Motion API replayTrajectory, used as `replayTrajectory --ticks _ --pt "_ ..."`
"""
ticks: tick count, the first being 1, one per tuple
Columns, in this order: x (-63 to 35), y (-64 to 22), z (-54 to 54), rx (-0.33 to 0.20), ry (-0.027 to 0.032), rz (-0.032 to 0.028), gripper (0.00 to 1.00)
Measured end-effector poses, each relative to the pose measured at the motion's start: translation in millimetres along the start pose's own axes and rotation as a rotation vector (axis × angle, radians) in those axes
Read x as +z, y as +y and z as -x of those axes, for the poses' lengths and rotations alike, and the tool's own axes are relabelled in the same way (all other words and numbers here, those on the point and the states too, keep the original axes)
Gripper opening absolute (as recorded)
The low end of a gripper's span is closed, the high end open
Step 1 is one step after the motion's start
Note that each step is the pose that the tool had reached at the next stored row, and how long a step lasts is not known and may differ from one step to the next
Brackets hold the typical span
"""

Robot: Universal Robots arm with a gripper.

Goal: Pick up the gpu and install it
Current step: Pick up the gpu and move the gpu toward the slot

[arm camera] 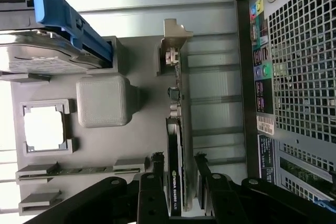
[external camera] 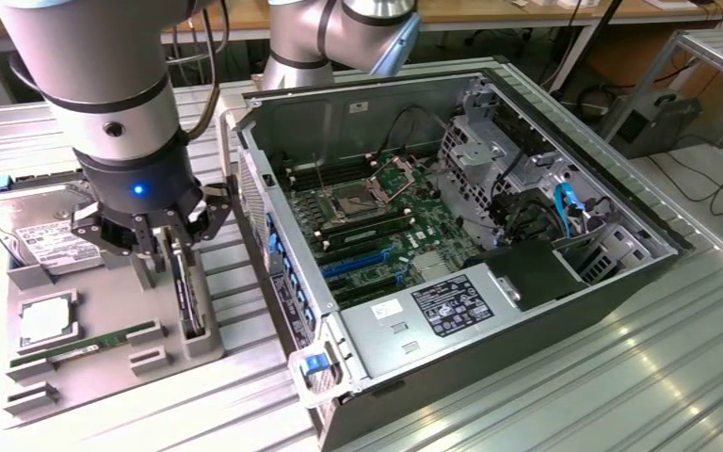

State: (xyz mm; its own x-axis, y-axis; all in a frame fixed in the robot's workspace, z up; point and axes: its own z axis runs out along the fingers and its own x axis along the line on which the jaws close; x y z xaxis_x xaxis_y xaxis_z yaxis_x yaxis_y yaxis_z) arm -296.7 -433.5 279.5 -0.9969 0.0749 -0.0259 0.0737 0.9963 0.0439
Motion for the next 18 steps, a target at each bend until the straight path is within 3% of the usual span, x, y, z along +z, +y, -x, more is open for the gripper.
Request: replayTrajectory --ticks 6,12,18 --pt "17.1 -0.3 -0.7 0.000 -0.0001 0.0000 0.36" --pt "29.9 5.5 -3.1 0.000 0.0000 -0.0001 0.36" --pt "35.6 6.4 -3.5 0.000 0.0000 0.0000 0.36"
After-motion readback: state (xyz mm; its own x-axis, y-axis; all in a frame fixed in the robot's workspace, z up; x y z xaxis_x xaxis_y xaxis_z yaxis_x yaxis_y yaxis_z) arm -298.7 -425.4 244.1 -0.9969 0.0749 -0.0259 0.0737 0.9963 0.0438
